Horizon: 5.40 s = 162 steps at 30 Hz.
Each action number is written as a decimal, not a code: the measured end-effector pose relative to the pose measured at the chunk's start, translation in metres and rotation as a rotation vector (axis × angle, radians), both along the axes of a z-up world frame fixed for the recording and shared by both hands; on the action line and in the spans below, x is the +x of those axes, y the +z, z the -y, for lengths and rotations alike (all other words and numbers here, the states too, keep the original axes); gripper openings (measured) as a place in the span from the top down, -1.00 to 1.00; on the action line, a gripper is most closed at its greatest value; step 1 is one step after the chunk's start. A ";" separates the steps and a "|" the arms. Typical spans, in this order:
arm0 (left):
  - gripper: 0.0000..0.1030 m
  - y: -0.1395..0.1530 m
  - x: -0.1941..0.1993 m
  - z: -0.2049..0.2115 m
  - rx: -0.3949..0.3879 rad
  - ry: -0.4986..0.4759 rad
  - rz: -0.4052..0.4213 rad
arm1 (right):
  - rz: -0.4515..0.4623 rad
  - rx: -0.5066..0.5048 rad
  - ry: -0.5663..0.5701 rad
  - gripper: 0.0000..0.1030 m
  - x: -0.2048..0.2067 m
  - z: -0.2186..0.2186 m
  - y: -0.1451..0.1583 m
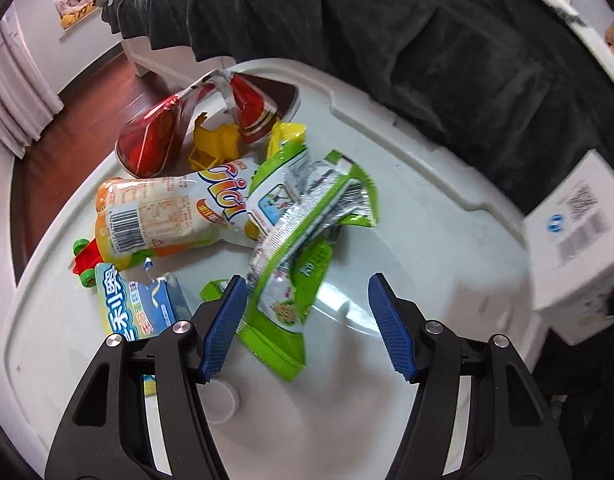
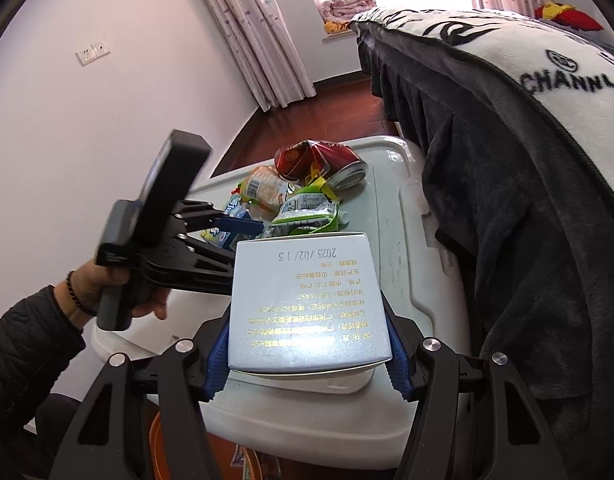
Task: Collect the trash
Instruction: 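Grasp the green snack wrapper with the left gripper while the right holds the white box, then carry both grippers over the orange bucket and open them, dropping wrapper and white box, then move the right gripper to the white bottle cap and close on it, then grasp the blue-and-yellow snack box with the left gripper while the right holds the cap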
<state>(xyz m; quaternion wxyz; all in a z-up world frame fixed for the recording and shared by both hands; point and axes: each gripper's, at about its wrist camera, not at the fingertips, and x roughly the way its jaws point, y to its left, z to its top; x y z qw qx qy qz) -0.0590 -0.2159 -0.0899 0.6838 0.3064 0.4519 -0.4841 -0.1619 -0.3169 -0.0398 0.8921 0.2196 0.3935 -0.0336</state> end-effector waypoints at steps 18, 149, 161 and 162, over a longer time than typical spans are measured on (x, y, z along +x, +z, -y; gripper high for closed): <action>0.60 -0.008 -0.008 -0.002 -0.042 0.064 0.057 | 0.029 -0.016 -0.041 -0.19 -0.009 0.005 0.009; -0.15 0.076 -0.006 -0.279 -0.313 0.793 0.114 | -0.116 -0.133 0.179 0.39 0.122 -0.149 -0.052; -0.64 0.054 -0.002 -0.189 -0.270 0.641 0.089 | -0.044 -0.104 0.175 0.39 0.020 -0.101 0.000; -0.65 0.050 -0.001 -0.181 -0.261 0.628 0.088 | -0.043 -0.106 0.172 0.39 0.015 -0.099 -0.002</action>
